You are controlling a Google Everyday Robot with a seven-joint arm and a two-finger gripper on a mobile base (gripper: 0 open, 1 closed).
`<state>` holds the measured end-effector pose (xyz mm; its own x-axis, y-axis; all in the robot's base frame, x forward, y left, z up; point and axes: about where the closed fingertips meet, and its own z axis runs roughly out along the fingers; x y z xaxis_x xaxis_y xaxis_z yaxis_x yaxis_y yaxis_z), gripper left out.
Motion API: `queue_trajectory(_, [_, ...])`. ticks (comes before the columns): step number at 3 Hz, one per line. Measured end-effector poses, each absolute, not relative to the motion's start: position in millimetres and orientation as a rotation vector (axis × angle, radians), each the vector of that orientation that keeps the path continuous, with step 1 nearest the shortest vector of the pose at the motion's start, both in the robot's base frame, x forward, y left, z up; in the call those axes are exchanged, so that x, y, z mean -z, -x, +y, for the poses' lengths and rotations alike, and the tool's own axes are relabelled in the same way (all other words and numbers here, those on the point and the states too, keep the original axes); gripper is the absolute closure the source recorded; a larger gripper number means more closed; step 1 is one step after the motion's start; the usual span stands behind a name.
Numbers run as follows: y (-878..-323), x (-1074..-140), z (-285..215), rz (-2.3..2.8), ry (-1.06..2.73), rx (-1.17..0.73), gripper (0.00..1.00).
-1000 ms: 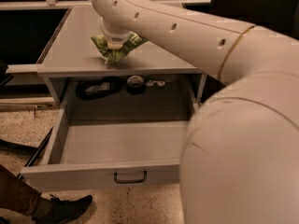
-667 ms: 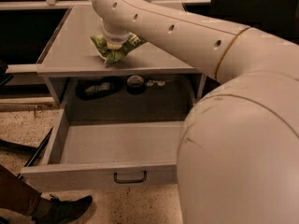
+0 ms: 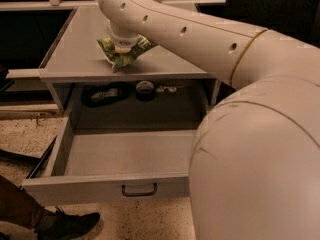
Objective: Pick green jalapeno chip bag from top drawer and place on counter
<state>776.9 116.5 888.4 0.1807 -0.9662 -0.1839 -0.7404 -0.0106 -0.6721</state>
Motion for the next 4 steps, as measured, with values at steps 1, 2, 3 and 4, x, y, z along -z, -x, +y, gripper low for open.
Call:
queue_trajectory(1, [-776.9, -888.4, 116.5, 1.61, 1.801, 0.437, 0.35])
queue_trajectory(2, [-776.9, -888.4, 116.5, 1.61, 1.801, 0.437, 0.13])
queue_trajectory(3, [-776.9, -888.2, 116.5, 1.61, 1.801, 0.437, 0.0])
queue_trajectory(4, [-776.9, -888.2, 116.5, 1.61, 1.801, 0.437, 0.0])
